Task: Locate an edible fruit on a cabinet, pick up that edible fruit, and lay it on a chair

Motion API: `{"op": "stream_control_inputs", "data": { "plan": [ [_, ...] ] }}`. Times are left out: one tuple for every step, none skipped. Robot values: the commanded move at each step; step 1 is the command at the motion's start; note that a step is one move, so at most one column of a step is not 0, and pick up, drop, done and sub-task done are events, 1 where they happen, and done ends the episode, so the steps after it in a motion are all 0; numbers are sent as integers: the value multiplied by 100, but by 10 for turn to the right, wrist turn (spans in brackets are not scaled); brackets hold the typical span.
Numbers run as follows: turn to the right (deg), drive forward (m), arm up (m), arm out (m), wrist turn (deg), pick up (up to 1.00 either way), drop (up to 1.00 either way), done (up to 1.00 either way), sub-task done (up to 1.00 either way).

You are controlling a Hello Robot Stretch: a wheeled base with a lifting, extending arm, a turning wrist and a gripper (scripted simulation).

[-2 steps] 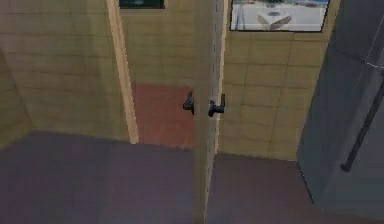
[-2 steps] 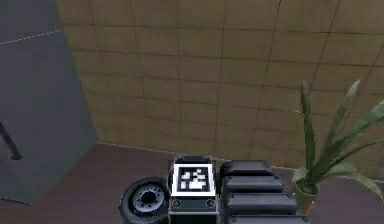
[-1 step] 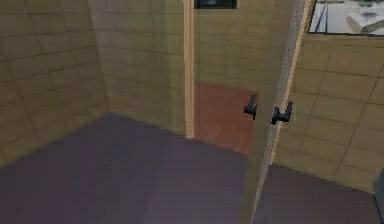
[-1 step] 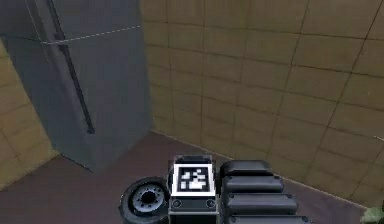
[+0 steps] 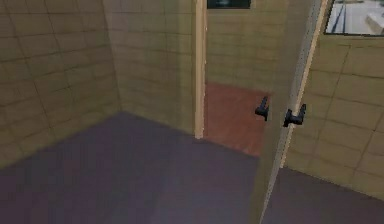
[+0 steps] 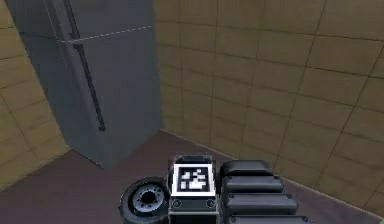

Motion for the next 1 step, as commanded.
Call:
{"op": "stream_control_inputs", "data": {
  "plan": [
    [0,10,0,0,0,0,0,0,0]
  ]
}}
